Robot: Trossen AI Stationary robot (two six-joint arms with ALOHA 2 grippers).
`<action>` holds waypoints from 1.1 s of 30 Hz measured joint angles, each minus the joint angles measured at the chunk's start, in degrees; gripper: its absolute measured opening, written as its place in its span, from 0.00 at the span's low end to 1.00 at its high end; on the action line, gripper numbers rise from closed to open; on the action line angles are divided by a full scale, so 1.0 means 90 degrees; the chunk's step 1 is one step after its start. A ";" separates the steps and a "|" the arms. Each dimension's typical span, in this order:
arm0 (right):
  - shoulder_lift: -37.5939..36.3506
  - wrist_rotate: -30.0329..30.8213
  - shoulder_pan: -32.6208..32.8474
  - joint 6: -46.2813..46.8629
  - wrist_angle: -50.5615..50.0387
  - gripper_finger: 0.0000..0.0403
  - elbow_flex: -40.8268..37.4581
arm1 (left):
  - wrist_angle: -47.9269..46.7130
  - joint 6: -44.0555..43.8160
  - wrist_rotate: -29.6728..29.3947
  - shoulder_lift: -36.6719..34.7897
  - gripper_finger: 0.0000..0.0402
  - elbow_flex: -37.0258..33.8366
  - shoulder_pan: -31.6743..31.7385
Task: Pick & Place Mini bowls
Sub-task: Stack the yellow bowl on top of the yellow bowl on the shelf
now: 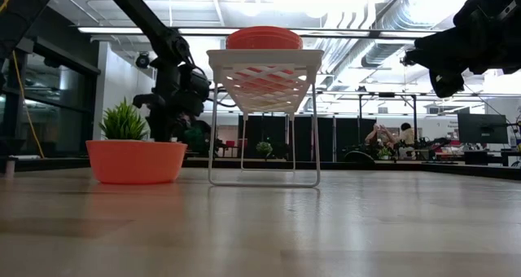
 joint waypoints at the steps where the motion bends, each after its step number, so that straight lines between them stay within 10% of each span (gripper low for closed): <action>1: 0.0001 0.0001 -0.0002 0.0001 0.0000 0.27 0.0000 | -0.0070 -0.0050 0.0040 0.0002 0.02 0.0018 0.0002; 20: 0.0001 -0.0001 -0.0001 -0.0001 0.0000 0.27 -0.0001 | -0.2993 -0.1221 0.0400 0.0034 0.01 0.2923 0.0000; 33: 0.0001 -0.0001 -0.0002 -0.0001 0.0000 0.27 -0.0001 | -0.3036 -0.3114 0.1387 0.0019 0.01 0.5171 -0.0128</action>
